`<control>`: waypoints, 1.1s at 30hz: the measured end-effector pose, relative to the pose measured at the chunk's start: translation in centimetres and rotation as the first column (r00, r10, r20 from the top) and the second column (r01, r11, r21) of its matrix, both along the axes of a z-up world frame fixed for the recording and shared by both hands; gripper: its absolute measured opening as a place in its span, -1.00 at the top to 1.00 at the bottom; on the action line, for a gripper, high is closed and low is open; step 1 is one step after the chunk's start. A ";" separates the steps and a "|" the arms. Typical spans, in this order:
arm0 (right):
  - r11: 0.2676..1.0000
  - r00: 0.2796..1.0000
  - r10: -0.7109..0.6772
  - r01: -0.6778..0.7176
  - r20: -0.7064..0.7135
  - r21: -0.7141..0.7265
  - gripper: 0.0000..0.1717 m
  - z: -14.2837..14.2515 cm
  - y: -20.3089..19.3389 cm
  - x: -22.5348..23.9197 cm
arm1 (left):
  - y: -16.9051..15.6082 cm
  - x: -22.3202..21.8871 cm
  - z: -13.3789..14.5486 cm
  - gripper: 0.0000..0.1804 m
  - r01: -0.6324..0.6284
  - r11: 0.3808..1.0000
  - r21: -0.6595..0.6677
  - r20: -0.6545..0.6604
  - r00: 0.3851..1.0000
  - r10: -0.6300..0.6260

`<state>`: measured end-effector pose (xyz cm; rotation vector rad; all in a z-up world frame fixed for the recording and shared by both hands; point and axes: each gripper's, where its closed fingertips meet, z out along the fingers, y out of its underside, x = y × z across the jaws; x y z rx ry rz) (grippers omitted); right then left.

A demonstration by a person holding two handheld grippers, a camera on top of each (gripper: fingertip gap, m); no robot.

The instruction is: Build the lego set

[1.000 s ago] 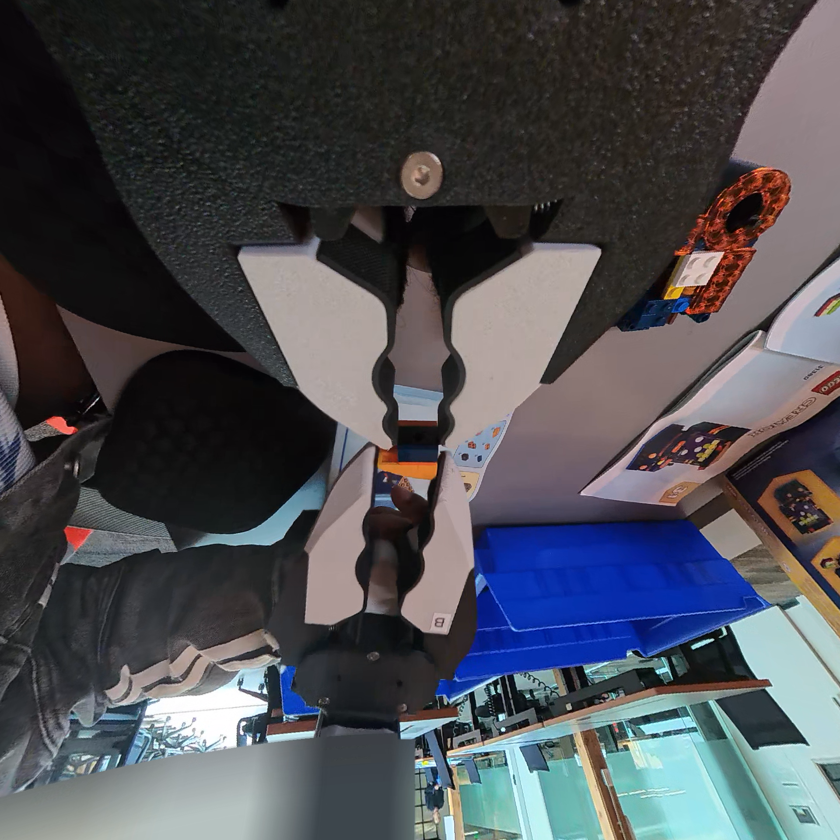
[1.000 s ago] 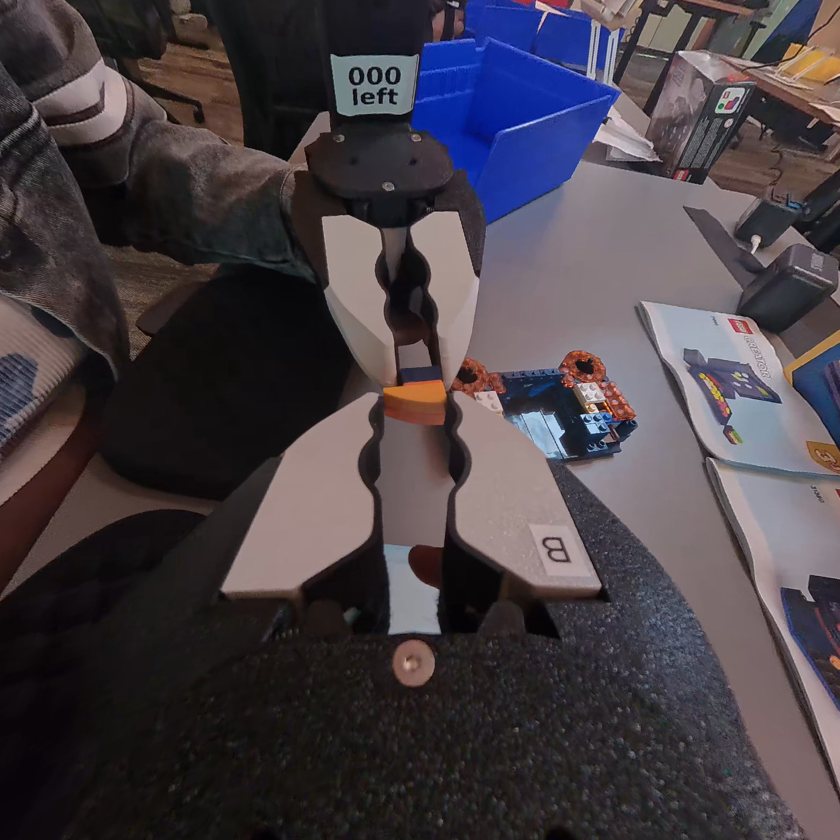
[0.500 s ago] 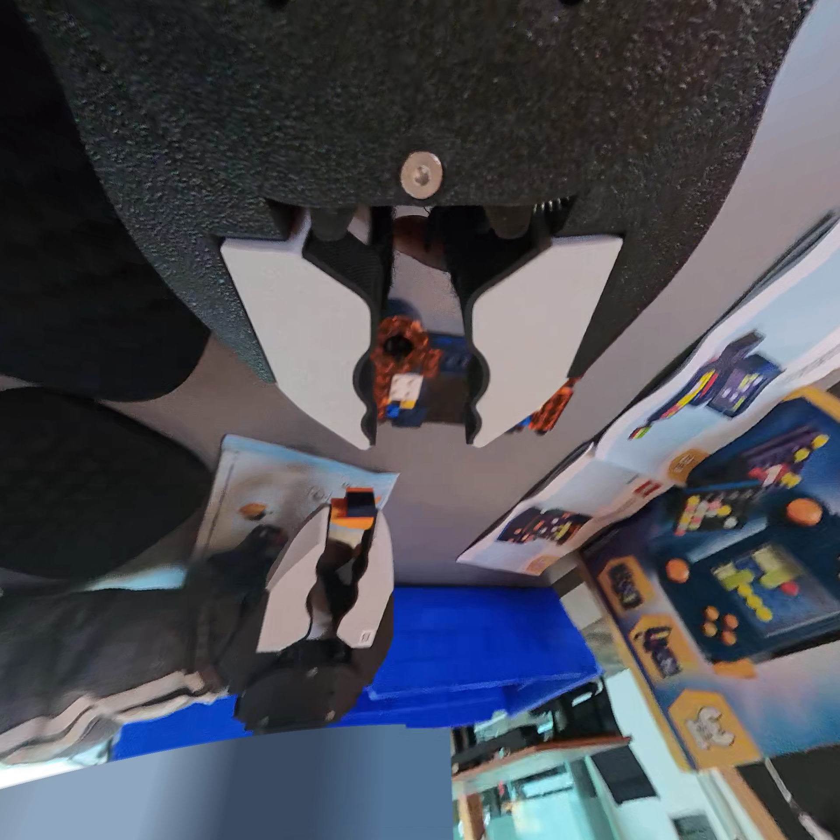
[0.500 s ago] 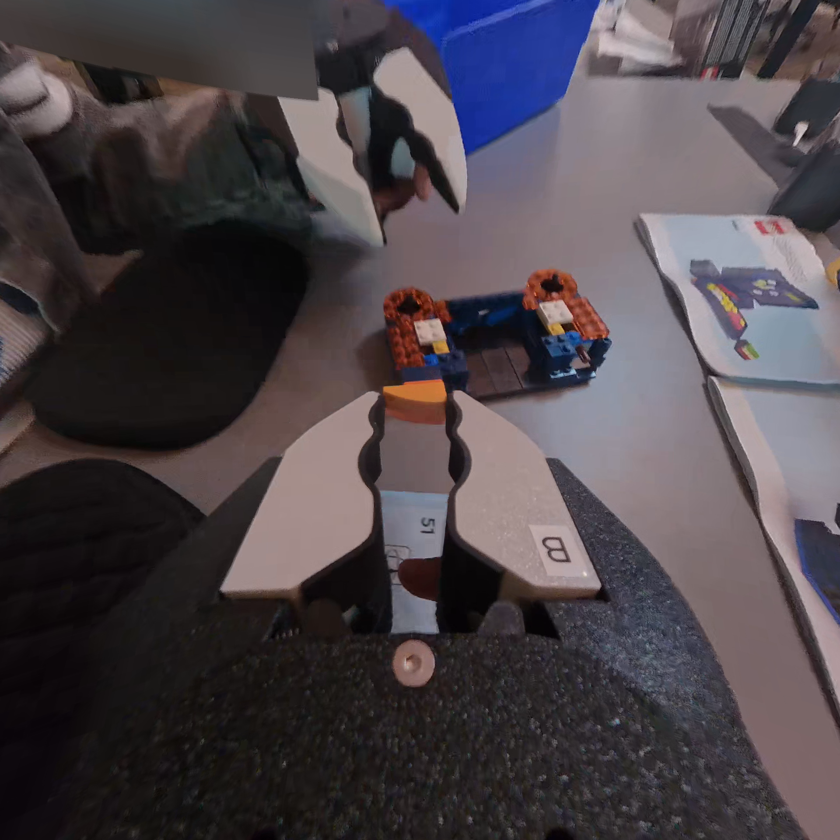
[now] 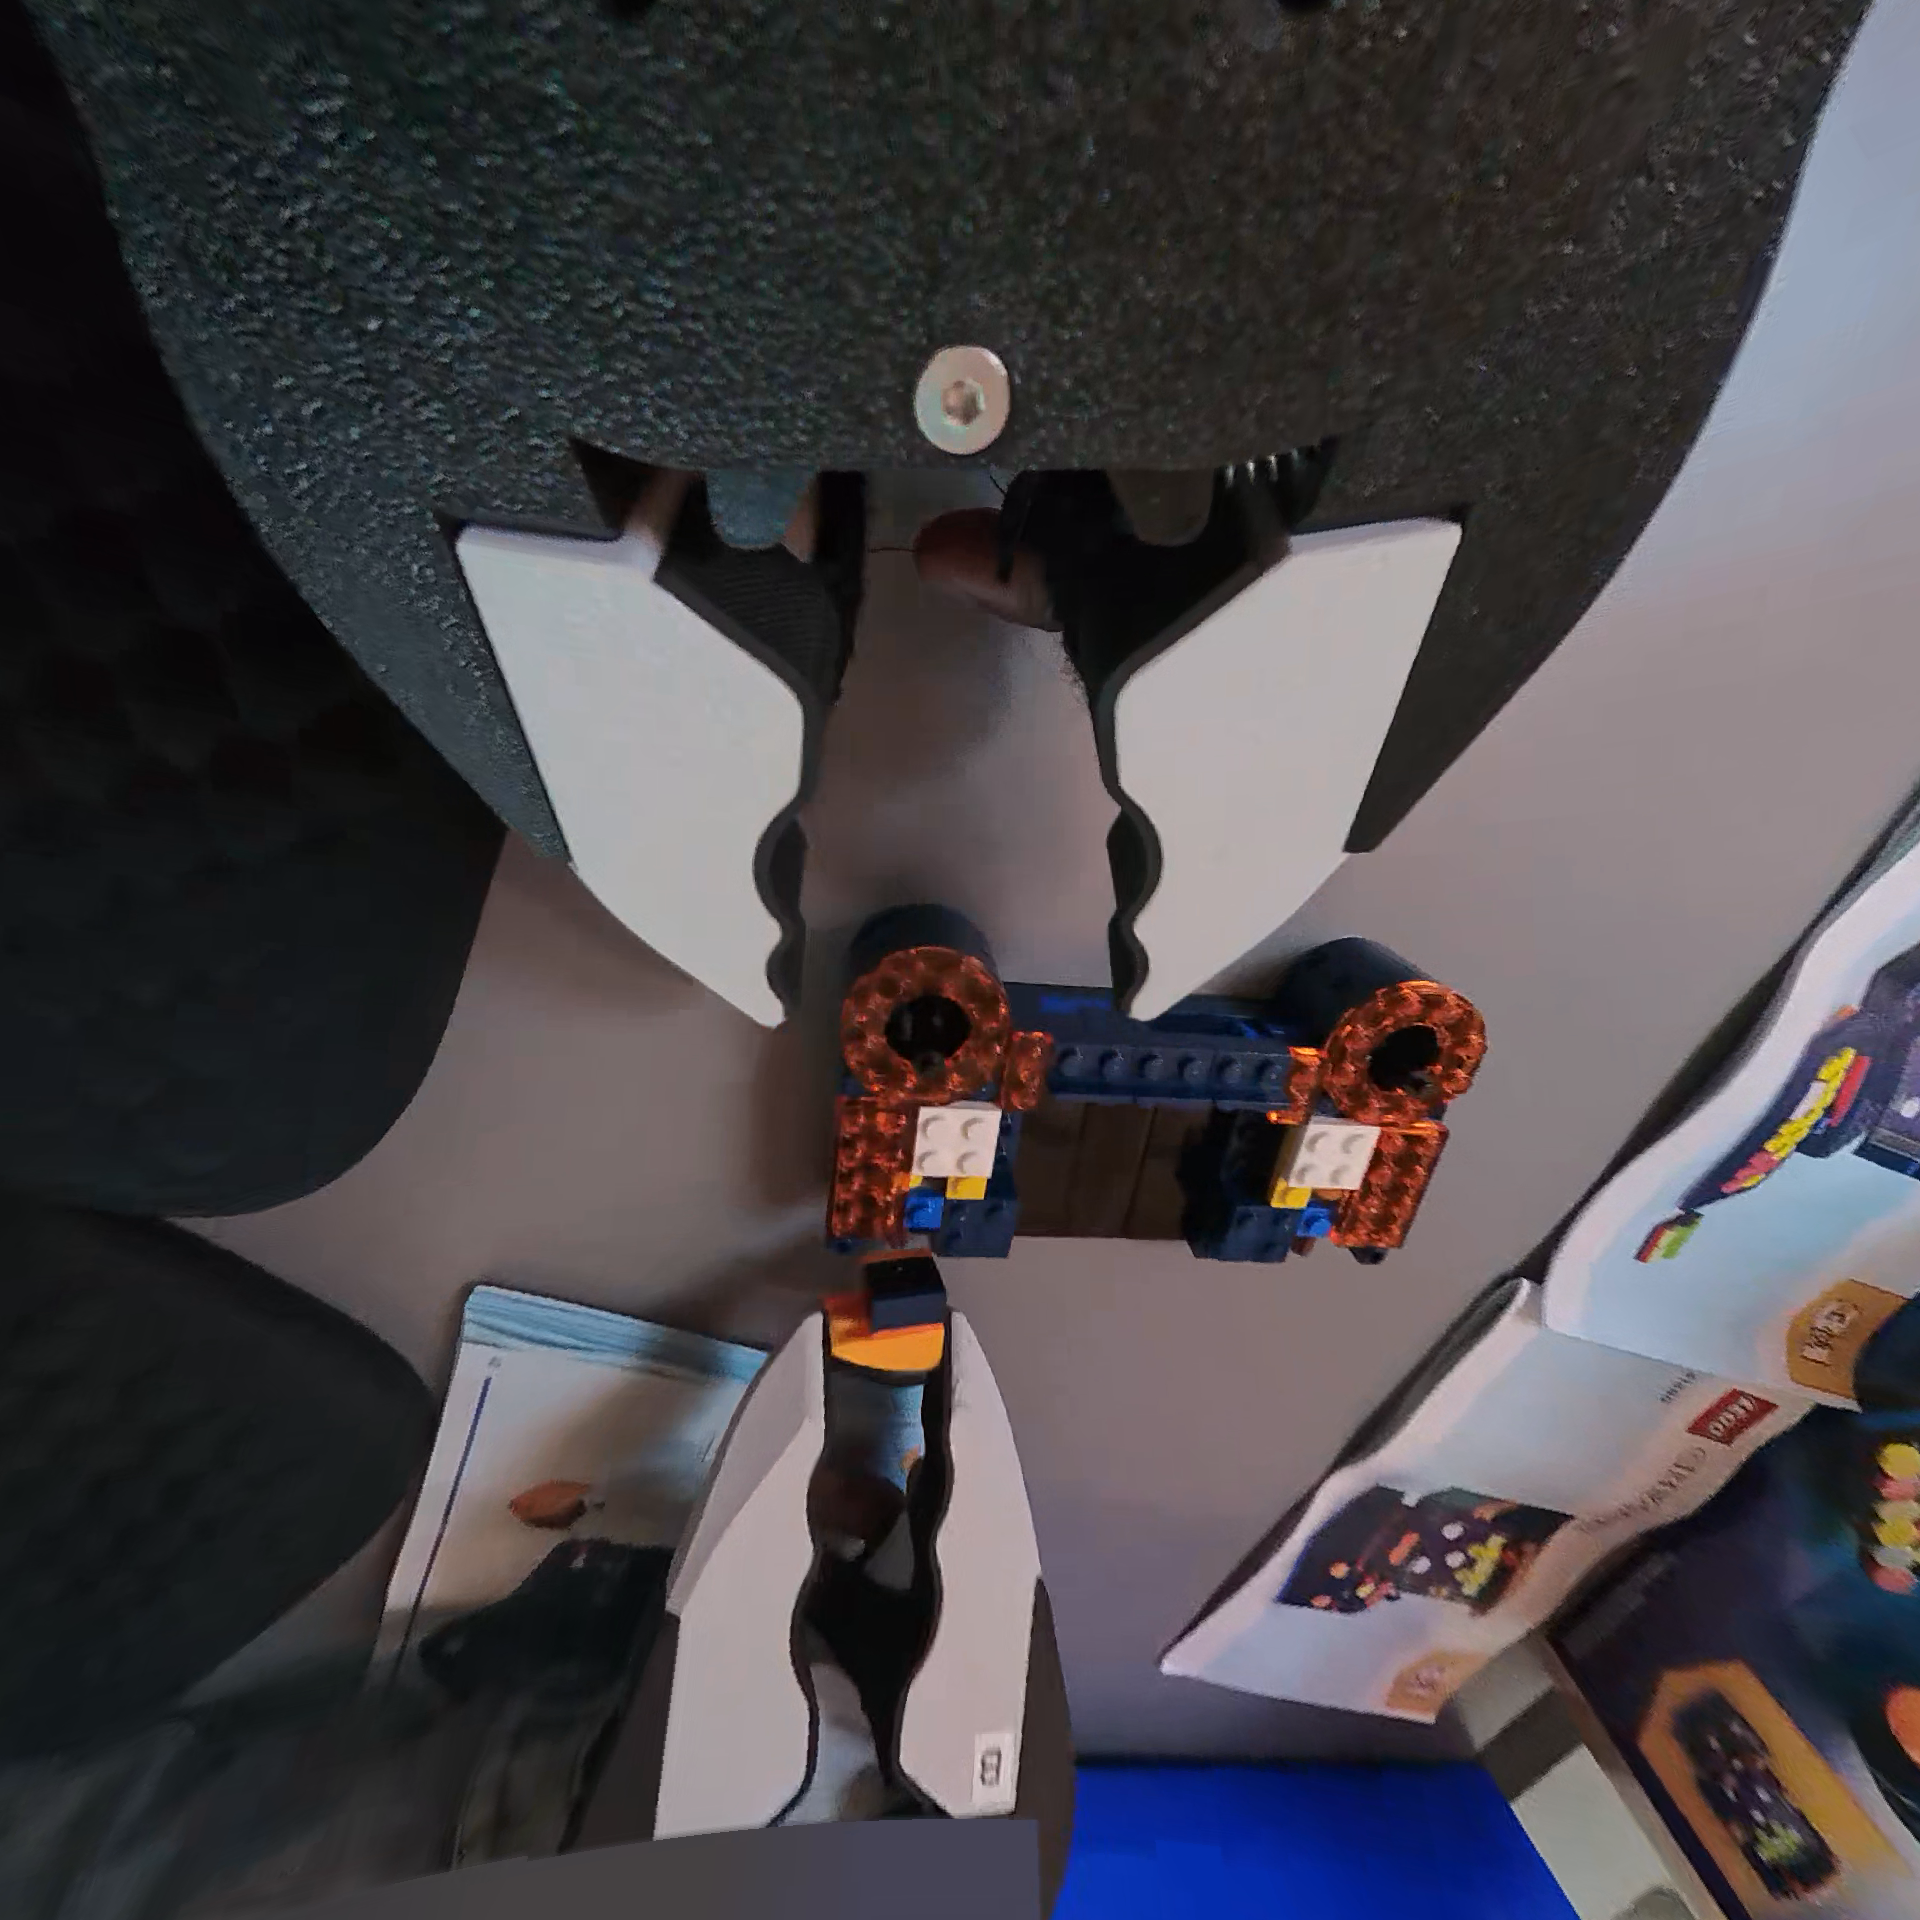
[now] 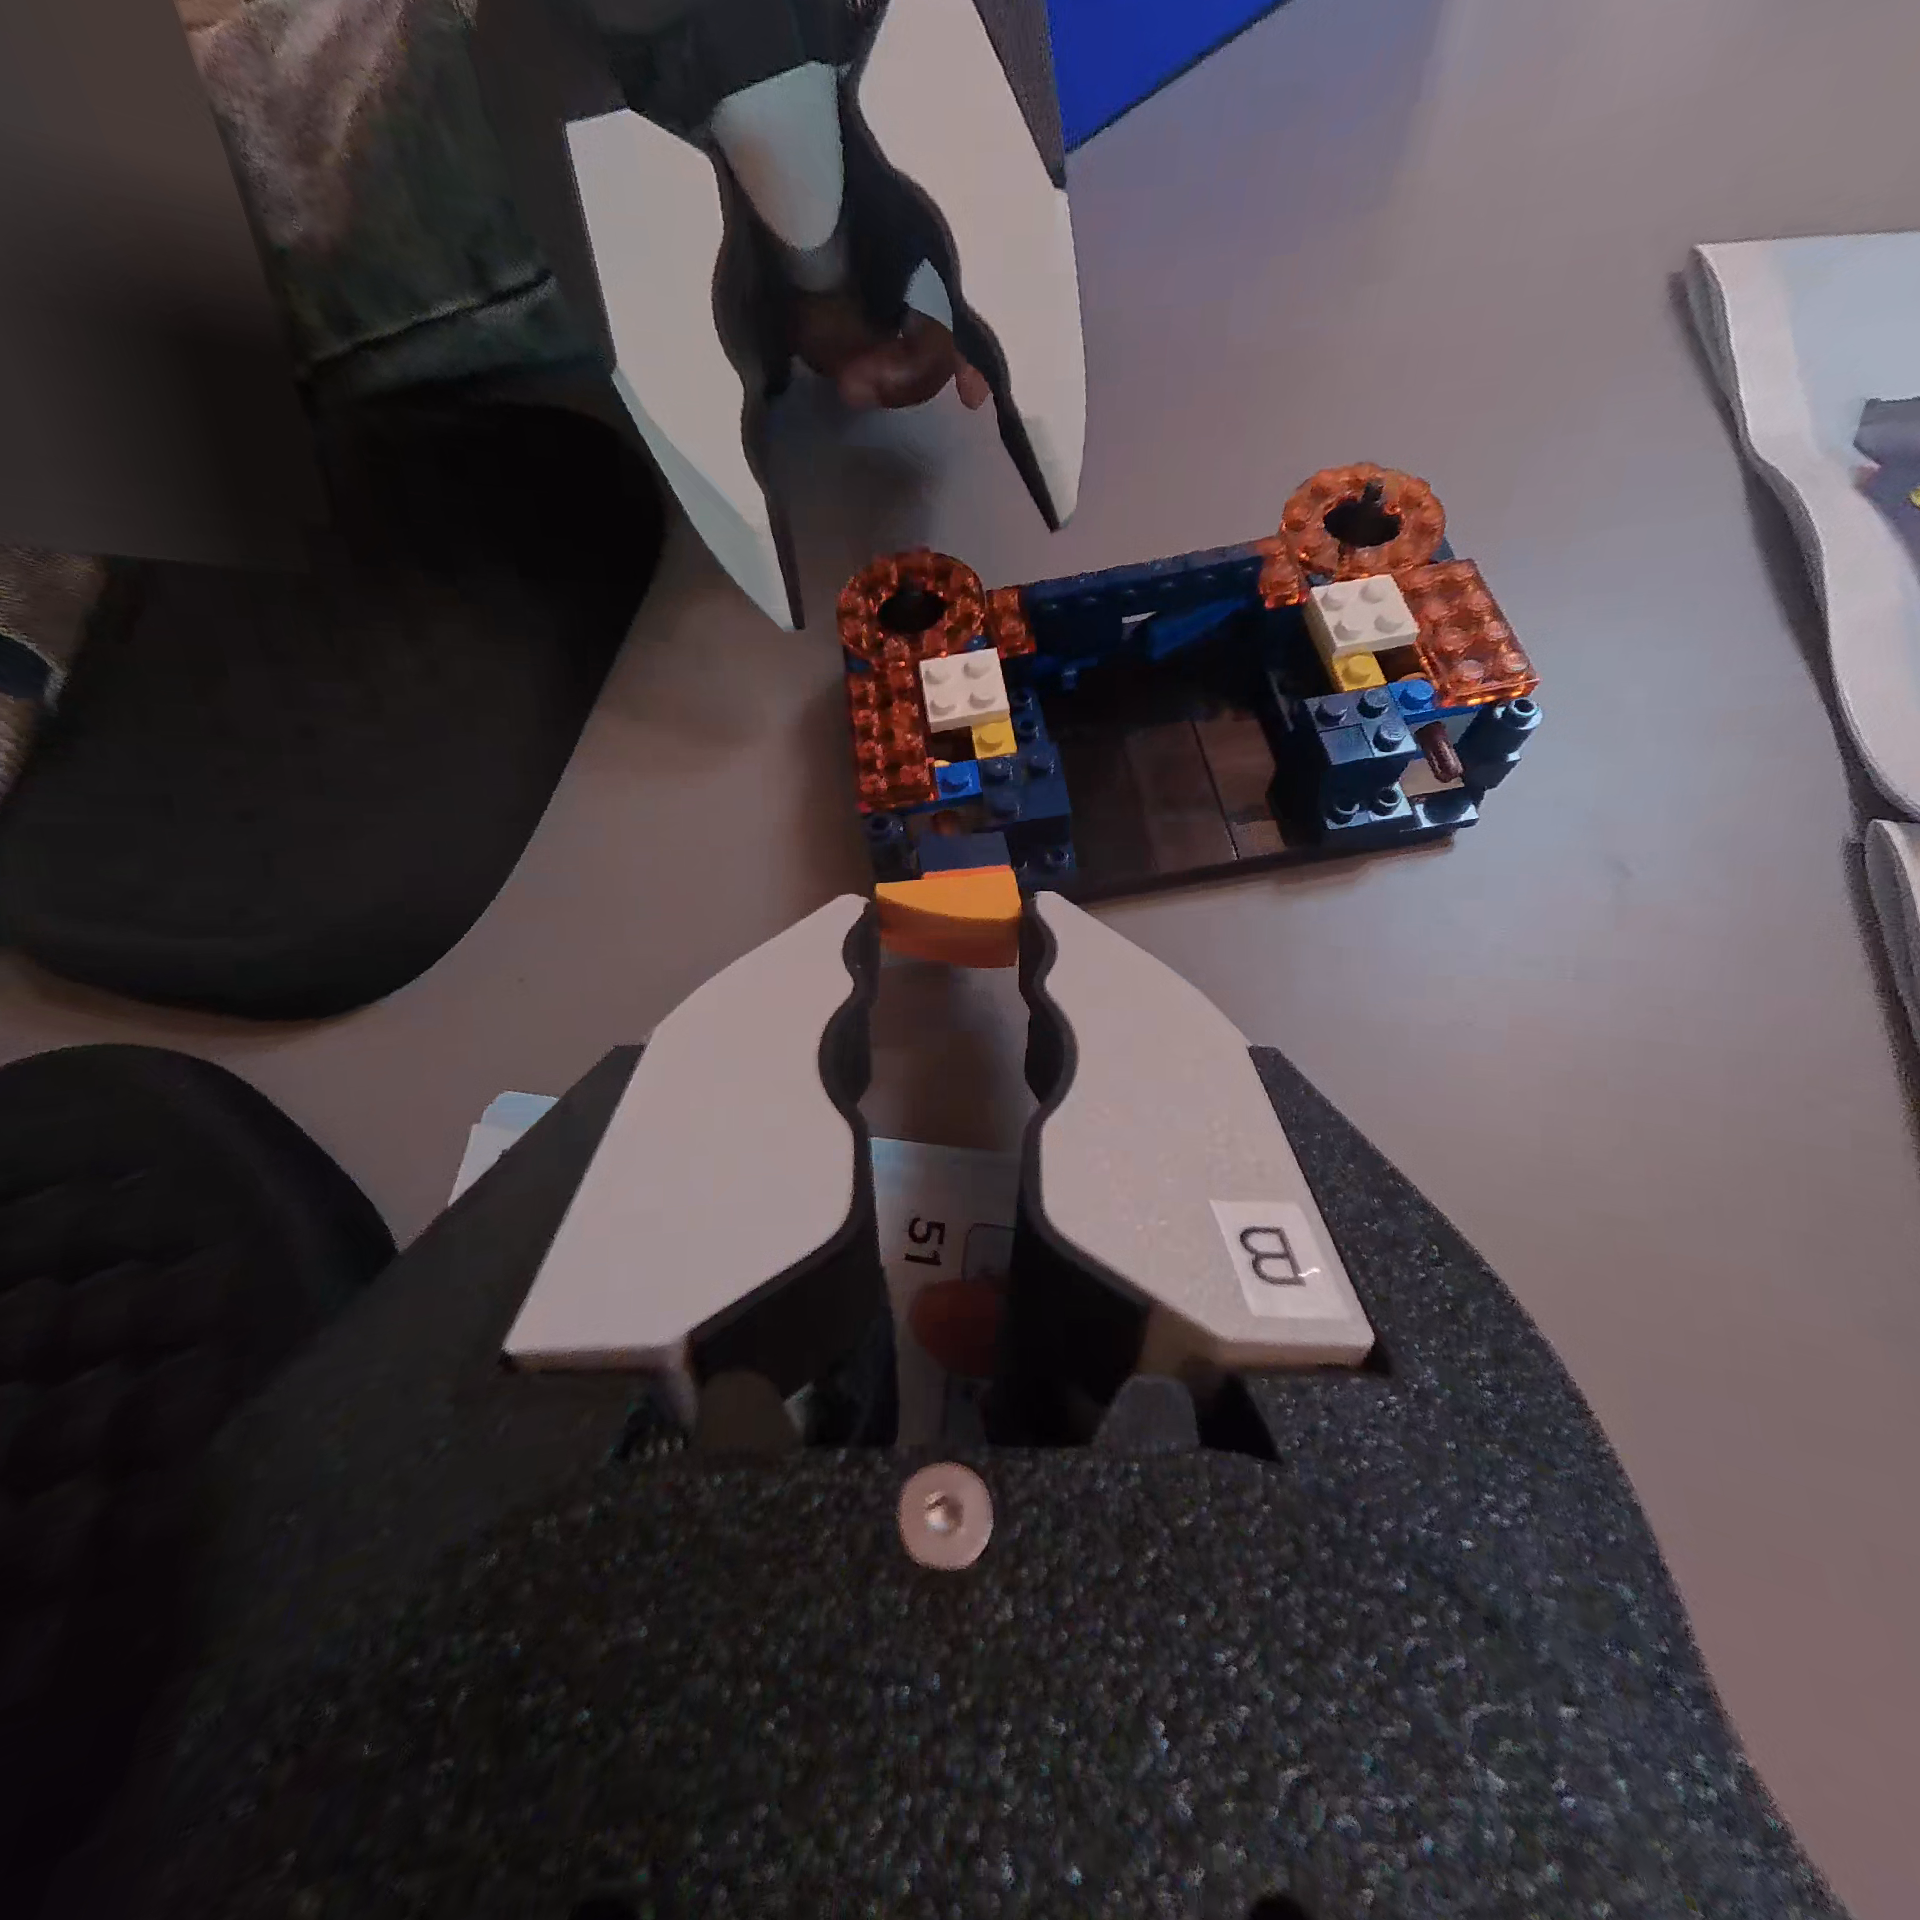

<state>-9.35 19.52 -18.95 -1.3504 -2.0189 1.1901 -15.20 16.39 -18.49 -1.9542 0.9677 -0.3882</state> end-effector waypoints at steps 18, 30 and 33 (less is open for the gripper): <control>1.000 1.000 0.023 -0.023 -0.016 0.010 0.71 0.1 -0.4 -0.4 | -0.1 0.5 -2.0 0.60 0.016 0.999 -0.038 -0.121 0.992 -0.021; 0.995 0.998 0.023 -0.018 -0.051 0.099 0.71 0.1 -0.6 -0.4 | -0.1 0.5 -2.1 0.60 0.010 0.999 -0.045 -0.121 0.993 -0.015; 0.993 0.998 0.021 -0.014 -0.060 0.115 0.71 0.1 -0.6 -0.4 | -0.1 0.5 -2.1 0.60 0.010 0.999 -0.047 -0.122 0.992 -0.016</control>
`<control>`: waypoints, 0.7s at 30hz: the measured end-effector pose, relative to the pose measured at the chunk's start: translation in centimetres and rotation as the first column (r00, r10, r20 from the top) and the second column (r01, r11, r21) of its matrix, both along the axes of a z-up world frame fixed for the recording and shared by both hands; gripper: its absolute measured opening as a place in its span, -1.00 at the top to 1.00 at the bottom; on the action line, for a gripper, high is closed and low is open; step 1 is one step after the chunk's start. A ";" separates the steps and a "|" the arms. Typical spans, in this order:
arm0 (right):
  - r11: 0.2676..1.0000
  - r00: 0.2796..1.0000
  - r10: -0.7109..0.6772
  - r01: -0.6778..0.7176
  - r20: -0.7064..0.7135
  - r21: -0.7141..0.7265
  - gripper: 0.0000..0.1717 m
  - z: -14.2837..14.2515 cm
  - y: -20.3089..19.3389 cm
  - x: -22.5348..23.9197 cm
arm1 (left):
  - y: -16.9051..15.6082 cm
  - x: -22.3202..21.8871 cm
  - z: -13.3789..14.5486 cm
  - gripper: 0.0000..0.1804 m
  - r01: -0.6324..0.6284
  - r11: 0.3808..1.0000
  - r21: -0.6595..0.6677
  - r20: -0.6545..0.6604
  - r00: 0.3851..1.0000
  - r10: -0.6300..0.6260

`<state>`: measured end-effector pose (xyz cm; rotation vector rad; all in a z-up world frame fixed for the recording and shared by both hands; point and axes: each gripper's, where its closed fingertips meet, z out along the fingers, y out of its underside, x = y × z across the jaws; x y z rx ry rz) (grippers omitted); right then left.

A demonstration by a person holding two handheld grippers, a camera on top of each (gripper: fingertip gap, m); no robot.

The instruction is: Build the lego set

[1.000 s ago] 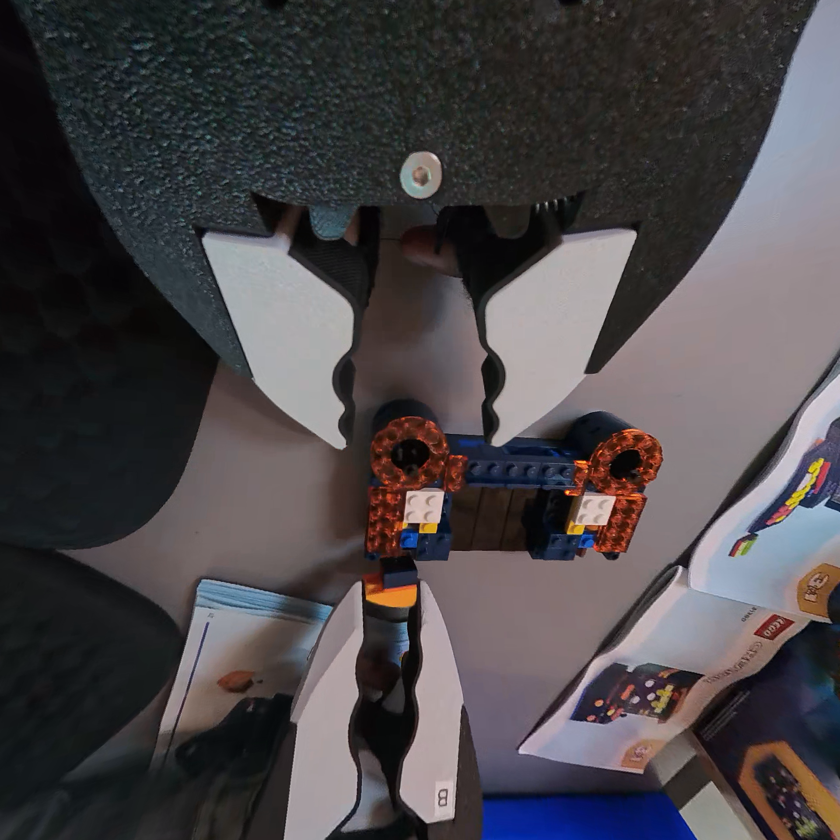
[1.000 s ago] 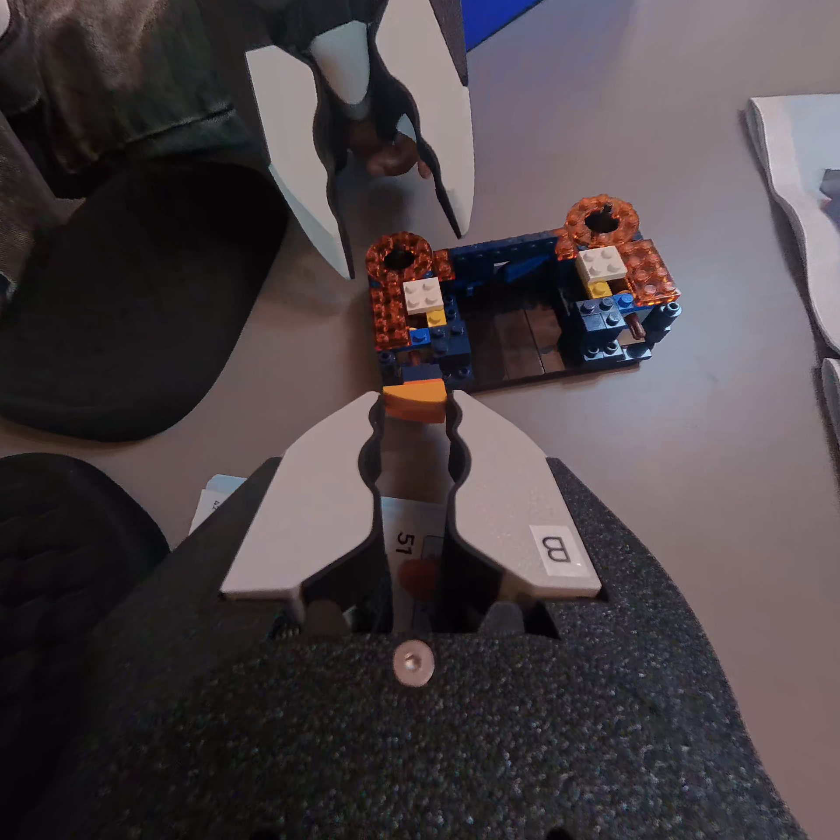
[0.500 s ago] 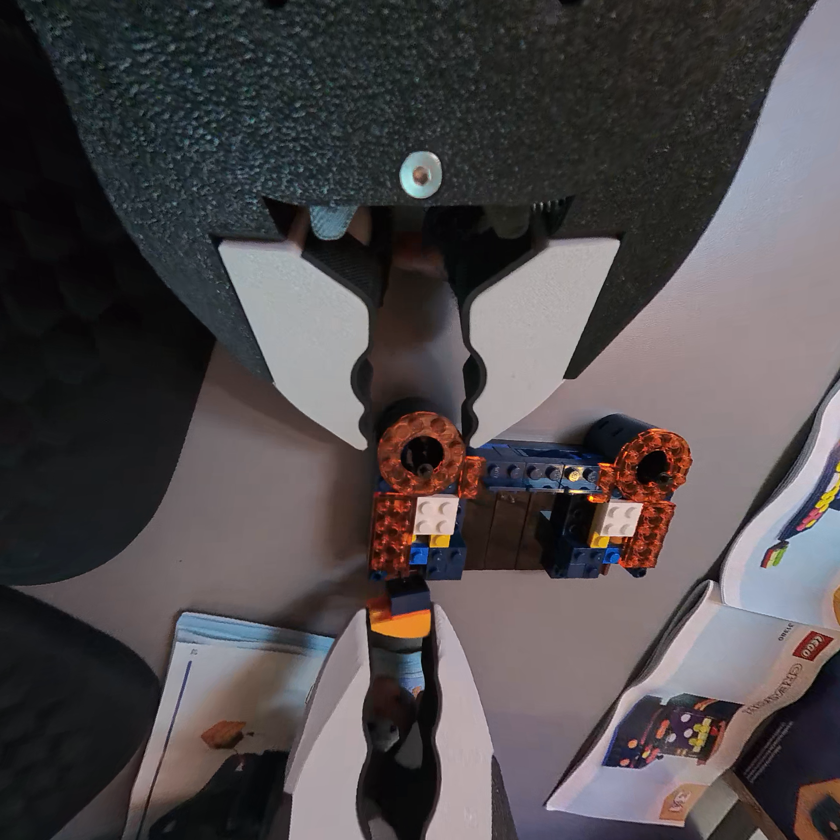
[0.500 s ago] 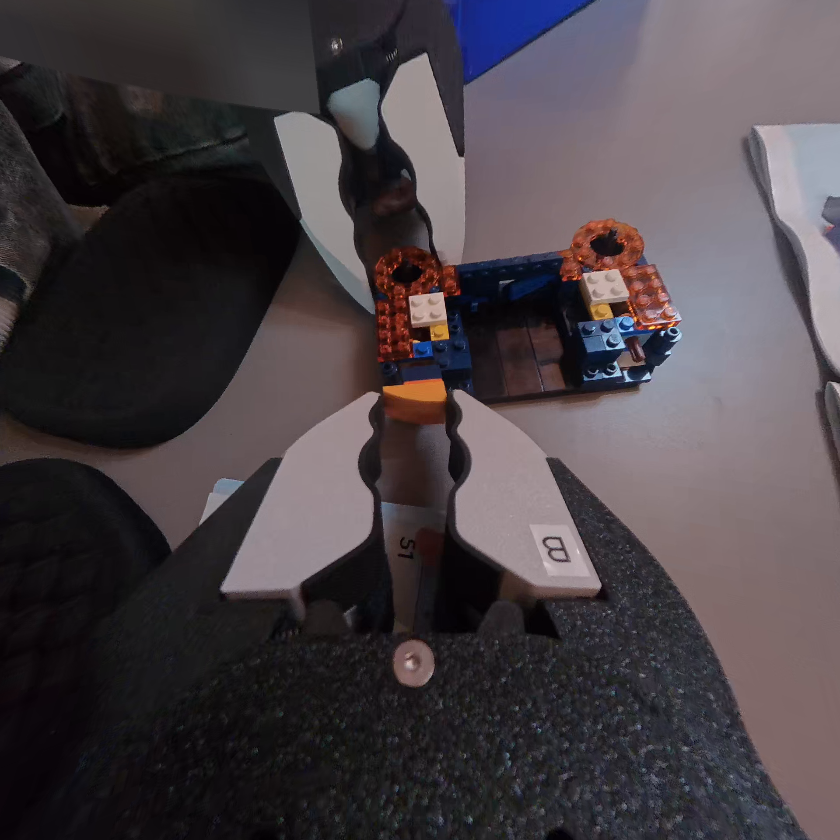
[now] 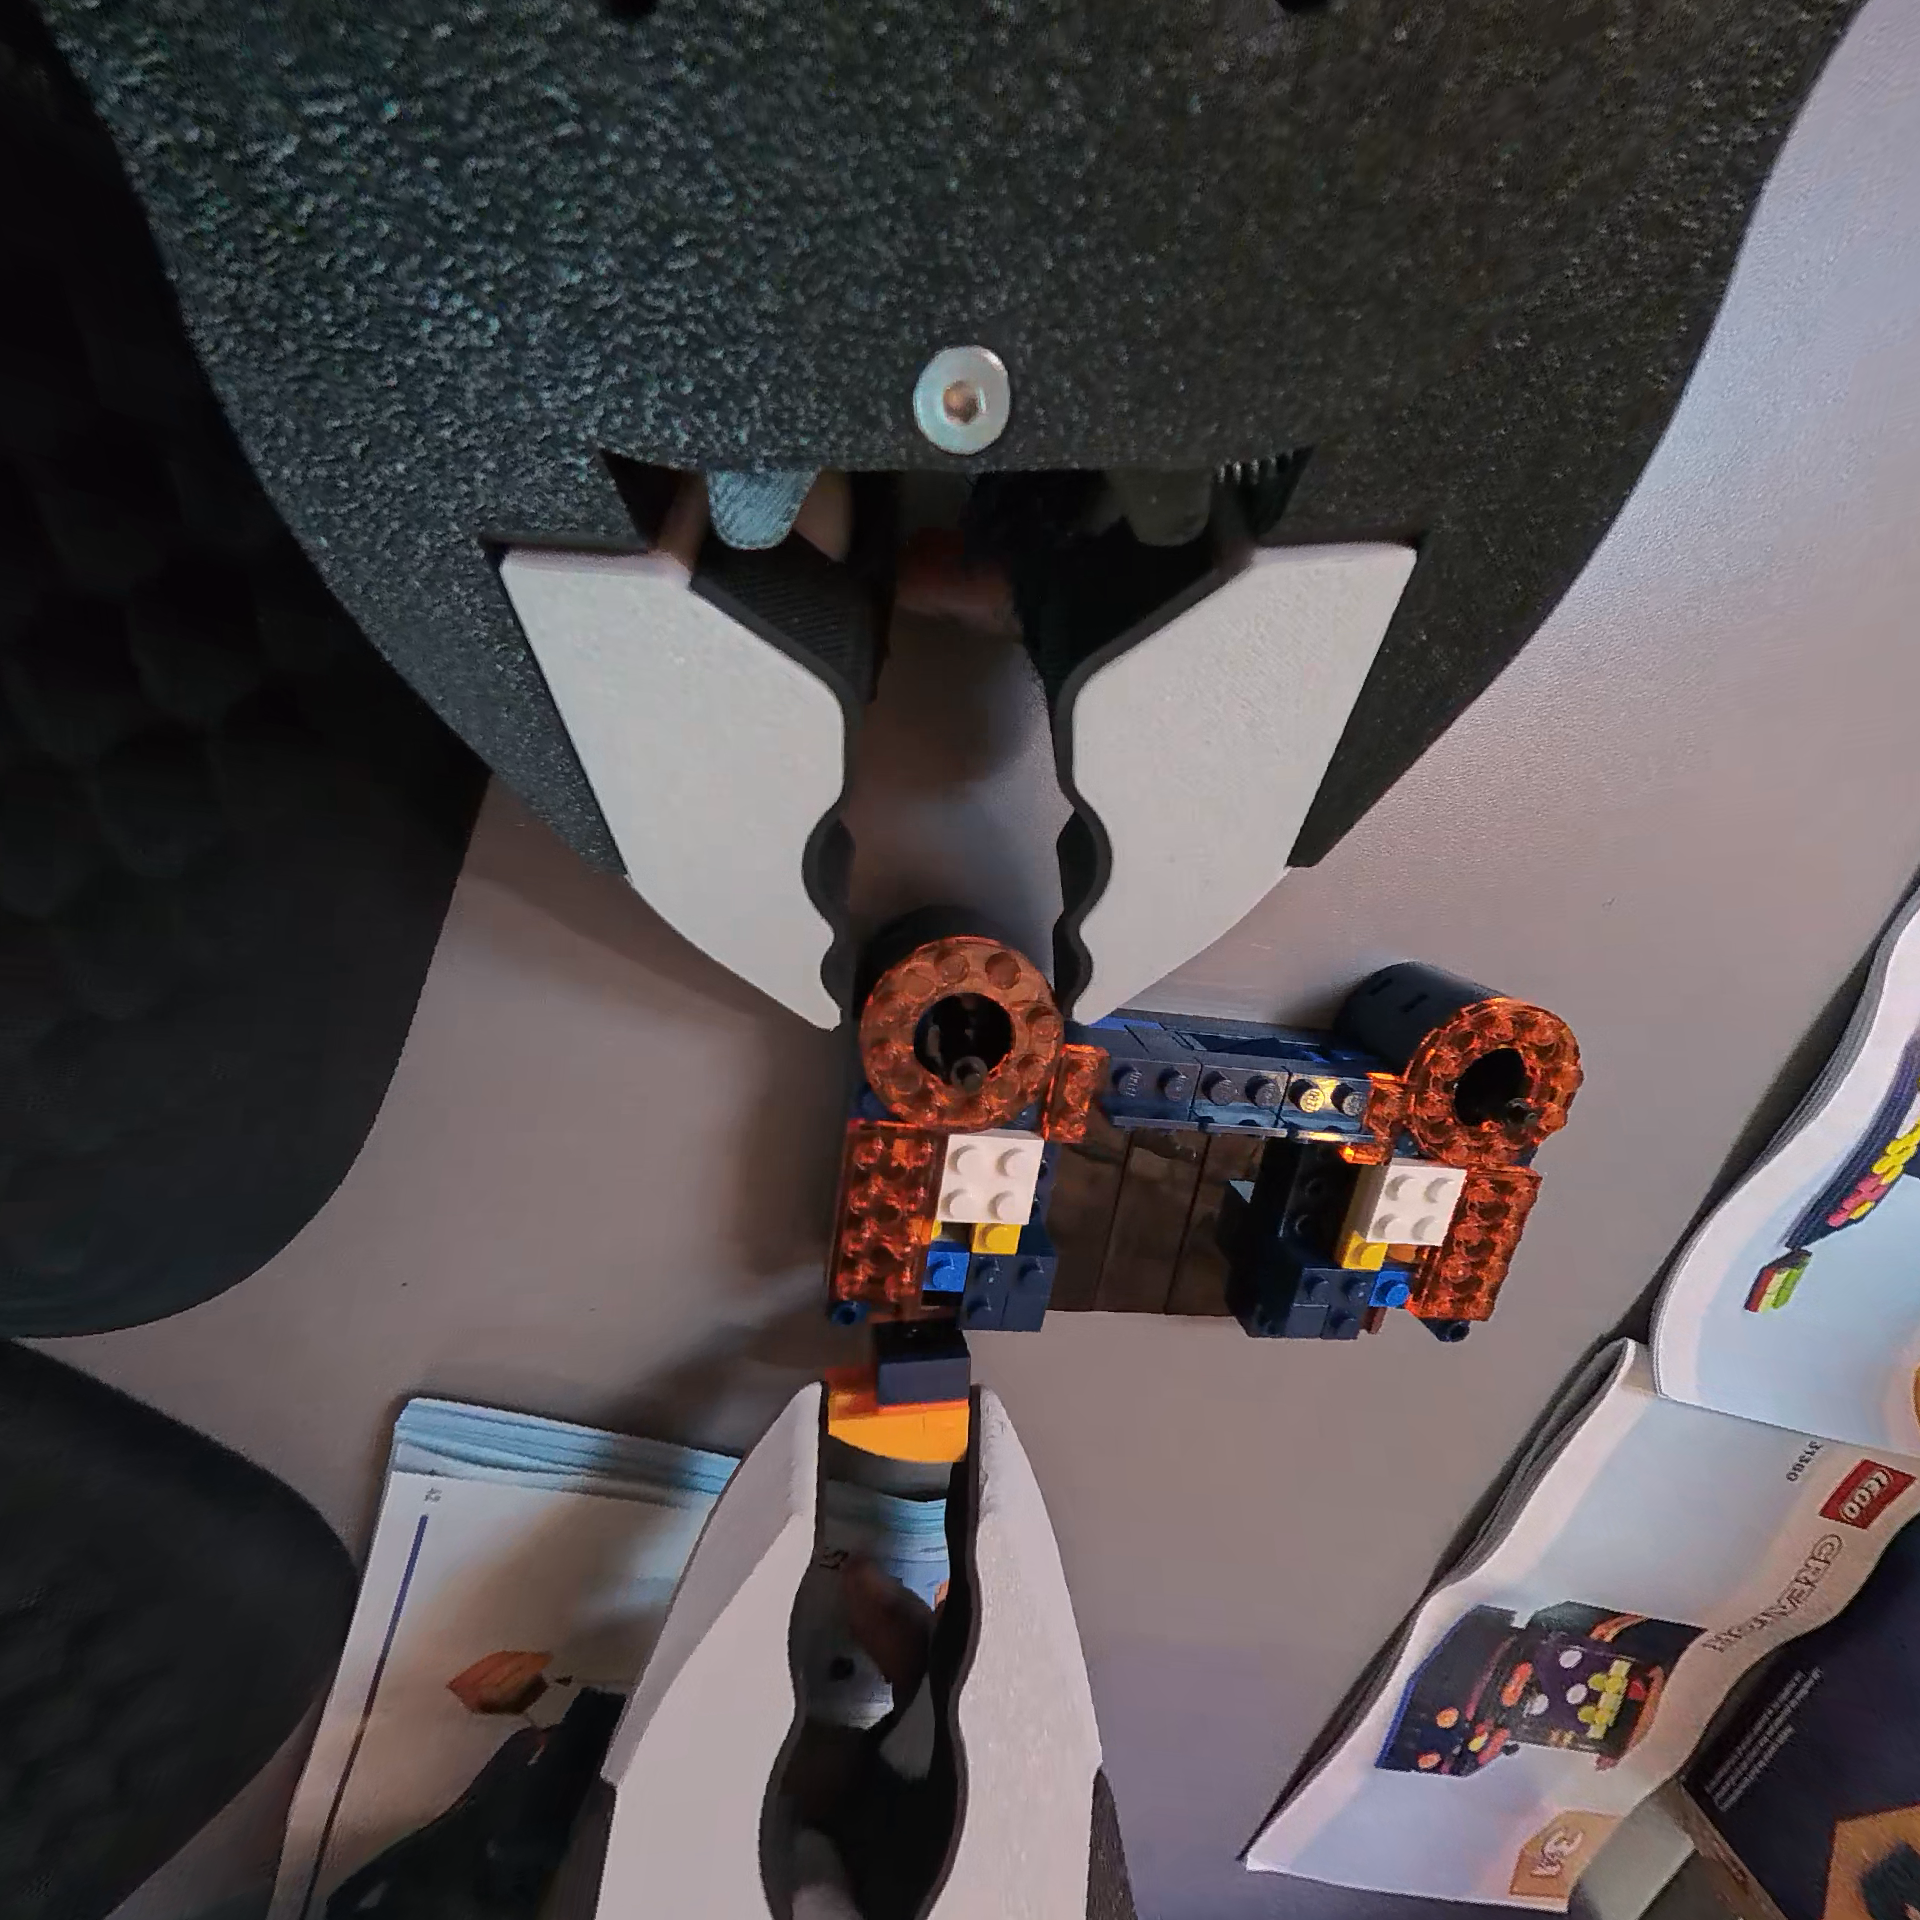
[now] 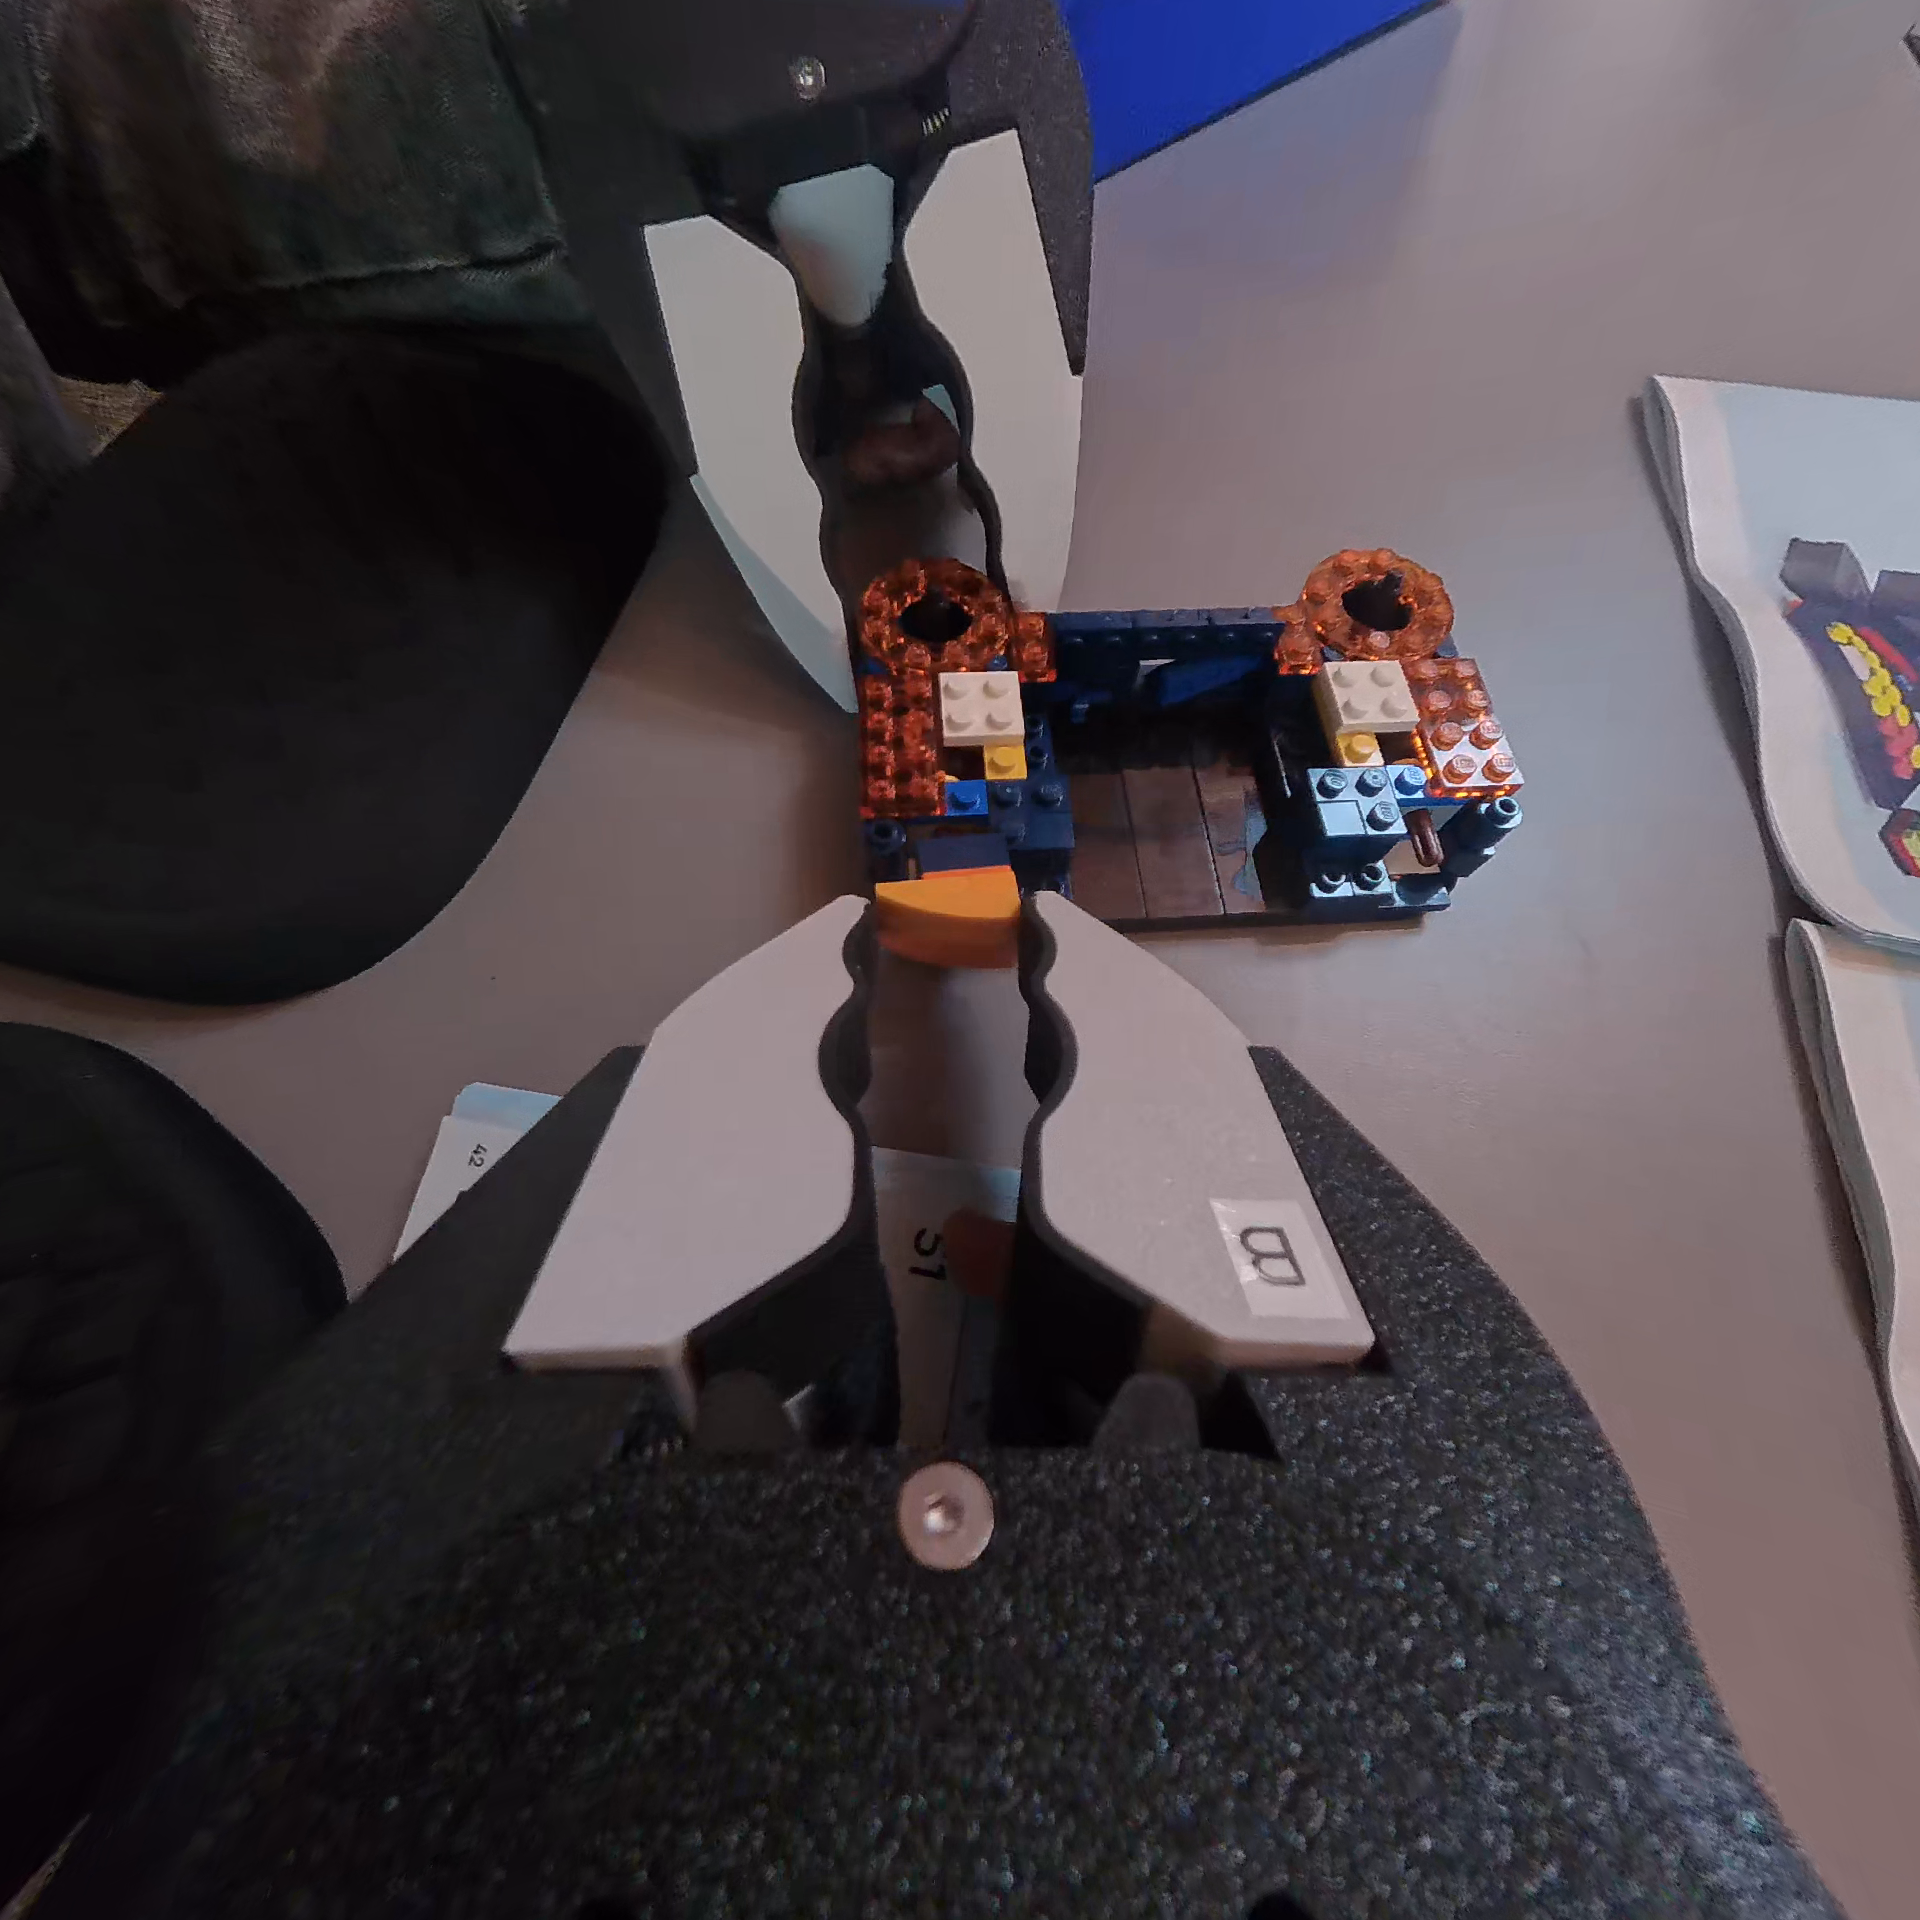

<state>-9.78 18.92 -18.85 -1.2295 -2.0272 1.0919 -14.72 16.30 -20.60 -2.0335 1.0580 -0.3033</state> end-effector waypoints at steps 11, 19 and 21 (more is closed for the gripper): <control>0.966 0.995 0.008 0.019 -0.104 0.257 0.71 -0.3 0.1 0.0 | -0.1 0.0 -0.1 0.62 -0.005 1.000 -0.028 0.016 1.000 0.006; 0.928 0.988 0.024 0.036 -0.156 0.371 0.71 -0.4 0.3 -0.1 | 0.0 -0.1 -0.1 0.62 -0.016 0.999 -0.040 0.023 1.000 0.017; 0.924 0.987 0.022 0.042 -0.161 0.381 0.71 -0.4 0.4 -0.2 | 0.0 -0.2 -0.1 0.62 -0.018 0.999 -0.045 0.026 0.999 0.019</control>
